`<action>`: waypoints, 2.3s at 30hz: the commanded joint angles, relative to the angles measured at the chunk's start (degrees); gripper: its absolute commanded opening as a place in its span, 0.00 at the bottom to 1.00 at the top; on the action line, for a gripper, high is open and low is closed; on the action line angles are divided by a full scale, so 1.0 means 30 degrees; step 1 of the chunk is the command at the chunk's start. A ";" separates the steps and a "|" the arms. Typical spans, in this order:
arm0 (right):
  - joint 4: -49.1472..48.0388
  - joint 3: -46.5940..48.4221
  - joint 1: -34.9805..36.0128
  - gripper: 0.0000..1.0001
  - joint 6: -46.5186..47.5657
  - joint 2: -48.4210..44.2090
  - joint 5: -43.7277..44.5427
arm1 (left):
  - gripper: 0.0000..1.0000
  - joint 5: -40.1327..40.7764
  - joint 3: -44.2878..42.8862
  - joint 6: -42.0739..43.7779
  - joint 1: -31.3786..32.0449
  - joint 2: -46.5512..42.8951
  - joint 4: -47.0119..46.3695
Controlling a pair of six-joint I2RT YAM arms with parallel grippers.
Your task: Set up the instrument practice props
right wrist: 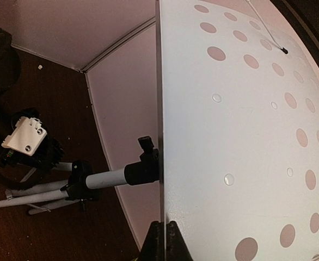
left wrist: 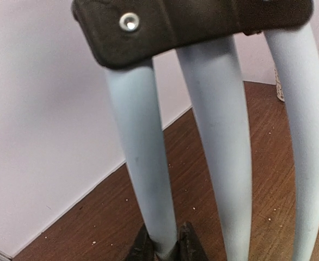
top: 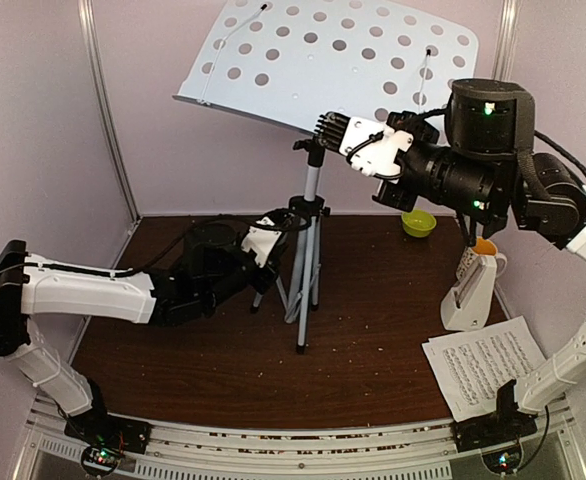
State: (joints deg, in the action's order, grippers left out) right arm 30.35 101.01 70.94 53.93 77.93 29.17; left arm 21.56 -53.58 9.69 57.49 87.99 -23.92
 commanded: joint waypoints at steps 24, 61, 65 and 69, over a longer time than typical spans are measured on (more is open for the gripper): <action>-0.9541 -0.0828 0.1558 0.64 0.0798 -0.1352 -0.0951 | 0.00 -0.2326 0.0781 0.0718 -0.0946 0.1584 0.0091; -1.2448 -2.1133 -0.2012 0.90 -1.5862 -1.0960 -0.5219 | 0.00 -0.3005 0.0165 0.0541 -0.0942 0.1316 0.1847; -1.4292 -2.1171 -0.4512 0.87 -1.5961 -0.8056 -0.8219 | 0.00 -0.3158 0.0448 0.0461 -0.0942 0.1120 0.1525; -1.5986 -2.0512 -0.6172 0.80 -1.5354 -0.4616 -1.0896 | 0.00 -0.3245 0.0534 0.0363 -0.0942 0.1111 0.1362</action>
State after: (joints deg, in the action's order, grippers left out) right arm -10.24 37.78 55.77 7.51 56.58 7.44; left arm 15.09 -53.65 9.10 54.08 91.39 -23.53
